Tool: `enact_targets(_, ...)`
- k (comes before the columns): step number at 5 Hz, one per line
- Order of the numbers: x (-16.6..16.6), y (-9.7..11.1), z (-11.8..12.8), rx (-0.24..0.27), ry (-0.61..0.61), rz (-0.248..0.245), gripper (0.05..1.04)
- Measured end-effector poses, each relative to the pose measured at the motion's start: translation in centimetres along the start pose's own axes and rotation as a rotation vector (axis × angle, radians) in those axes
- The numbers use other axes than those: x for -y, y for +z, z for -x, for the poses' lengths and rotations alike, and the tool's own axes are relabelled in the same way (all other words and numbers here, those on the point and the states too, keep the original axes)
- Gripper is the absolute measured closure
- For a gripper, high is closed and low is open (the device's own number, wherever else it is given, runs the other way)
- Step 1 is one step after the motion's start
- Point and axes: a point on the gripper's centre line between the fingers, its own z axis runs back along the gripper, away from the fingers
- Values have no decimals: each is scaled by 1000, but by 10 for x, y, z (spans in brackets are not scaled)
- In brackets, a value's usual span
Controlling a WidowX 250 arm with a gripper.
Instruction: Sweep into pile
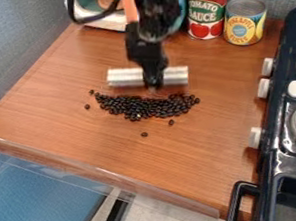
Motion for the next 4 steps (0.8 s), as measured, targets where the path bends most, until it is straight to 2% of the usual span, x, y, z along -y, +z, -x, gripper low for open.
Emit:
enact_targets(1, 20, -6, -16, 23, 1, -2, 700)
enact_targets(2, 31, -9, -23, 36, 7, -6, 700)
enact_targets(3, 33, -25, -32, 56, 11, -46, 700)
enact_targets(4, 34, -30, -35, 45, 14, -104, 700)
